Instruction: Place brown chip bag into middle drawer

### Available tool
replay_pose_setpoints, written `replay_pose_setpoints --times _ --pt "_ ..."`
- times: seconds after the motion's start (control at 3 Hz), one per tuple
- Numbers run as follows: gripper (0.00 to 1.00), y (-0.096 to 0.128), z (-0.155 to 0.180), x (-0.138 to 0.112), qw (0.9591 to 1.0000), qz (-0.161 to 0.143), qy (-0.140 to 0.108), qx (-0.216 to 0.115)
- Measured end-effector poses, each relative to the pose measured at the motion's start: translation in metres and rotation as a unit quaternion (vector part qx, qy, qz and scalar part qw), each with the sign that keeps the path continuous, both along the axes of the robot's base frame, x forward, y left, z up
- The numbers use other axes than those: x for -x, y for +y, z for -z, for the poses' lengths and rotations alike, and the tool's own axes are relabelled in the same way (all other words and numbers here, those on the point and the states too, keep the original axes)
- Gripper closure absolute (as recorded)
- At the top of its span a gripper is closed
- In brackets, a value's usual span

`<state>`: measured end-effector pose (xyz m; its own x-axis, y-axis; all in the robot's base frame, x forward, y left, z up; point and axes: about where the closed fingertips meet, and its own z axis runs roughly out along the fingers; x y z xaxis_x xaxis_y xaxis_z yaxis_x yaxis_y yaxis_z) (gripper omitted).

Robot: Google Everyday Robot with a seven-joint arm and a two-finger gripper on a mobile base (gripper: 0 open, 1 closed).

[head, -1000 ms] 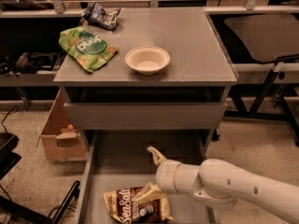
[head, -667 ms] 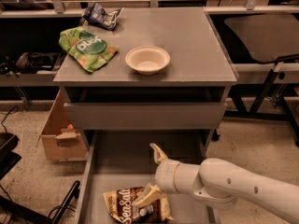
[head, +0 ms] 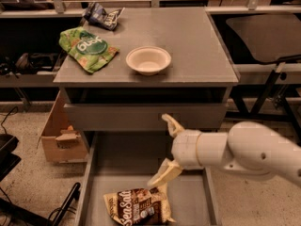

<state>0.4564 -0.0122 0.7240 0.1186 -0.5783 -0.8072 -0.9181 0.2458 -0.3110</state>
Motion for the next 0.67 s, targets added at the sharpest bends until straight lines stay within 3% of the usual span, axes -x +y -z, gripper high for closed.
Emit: replay_pose_setpoints --times 0.33,0.67 --pt "0.0 -0.021 -0.085 -0.007 0.9974 -0.023 -0.042 0.054" --pt "0.0 -0.03 -0.138 0.016 0.9903 -0.066 -0.058 0.108"
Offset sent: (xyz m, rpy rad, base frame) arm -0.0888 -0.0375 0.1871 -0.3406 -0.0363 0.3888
